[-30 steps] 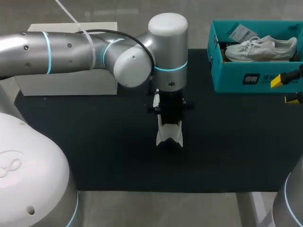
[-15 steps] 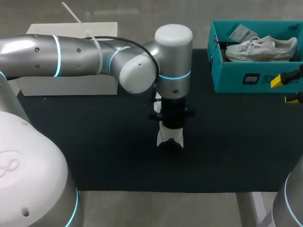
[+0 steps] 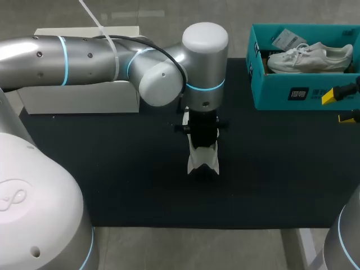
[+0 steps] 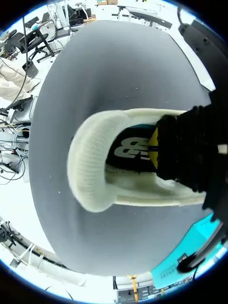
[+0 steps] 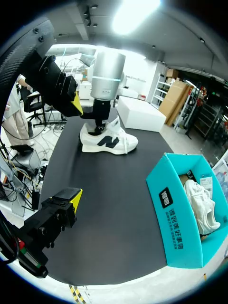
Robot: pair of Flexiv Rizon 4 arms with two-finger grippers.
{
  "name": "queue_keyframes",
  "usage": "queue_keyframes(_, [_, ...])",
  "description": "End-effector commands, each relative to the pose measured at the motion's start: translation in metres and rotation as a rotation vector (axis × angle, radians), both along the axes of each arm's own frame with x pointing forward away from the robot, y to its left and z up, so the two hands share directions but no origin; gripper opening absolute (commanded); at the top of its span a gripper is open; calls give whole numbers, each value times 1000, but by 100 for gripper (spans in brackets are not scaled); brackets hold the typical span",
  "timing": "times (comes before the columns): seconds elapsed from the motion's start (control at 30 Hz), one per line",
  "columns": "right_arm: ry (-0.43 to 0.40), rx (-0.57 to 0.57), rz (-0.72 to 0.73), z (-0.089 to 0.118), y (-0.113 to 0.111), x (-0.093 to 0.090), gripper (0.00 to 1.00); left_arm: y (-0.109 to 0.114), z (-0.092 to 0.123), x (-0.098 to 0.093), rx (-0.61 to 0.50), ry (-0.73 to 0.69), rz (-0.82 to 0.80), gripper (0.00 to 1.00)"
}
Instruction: Take the shoe out of the shoebox, open the shoe tongue, remove and reinsert the insole, then place the shoe into the shoebox
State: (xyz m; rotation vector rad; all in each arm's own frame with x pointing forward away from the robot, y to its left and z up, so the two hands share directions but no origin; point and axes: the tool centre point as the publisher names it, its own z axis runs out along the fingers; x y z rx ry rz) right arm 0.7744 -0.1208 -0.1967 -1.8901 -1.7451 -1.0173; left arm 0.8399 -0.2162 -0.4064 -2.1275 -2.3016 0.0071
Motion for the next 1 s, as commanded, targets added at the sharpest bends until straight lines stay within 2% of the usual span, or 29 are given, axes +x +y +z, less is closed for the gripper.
queue_keyframes(0.03, [1,-2,-1,0,0,-1,100,-10,-21,-4,12,13,-14,0])
queue_keyframes(0.2, [1,-2,-1,0,0,-1,100,-12,-24,-12,14,39,-42,0])
queue_keyframes(0.37, [1,-2,-1,0,0,-1,100,-10,2,-5,-33,19,-53,0])
queue_keyframes(0.47, [1,-2,-1,0,0,-1,100,-14,8,-4,-64,5,-53,0])
queue_keyframes(0.8, [1,-2,-1,0,0,-1,100,-24,-21,-11,-76,25,-58,0])
queue_keyframes(0.9, [1,-2,-1,0,0,-1,100,-25,2,-12,-109,25,-74,0])
queue_keyframes(1.0, [1,-2,-1,0,0,-1,100,-22,29,-4,-115,-13,-65,0])
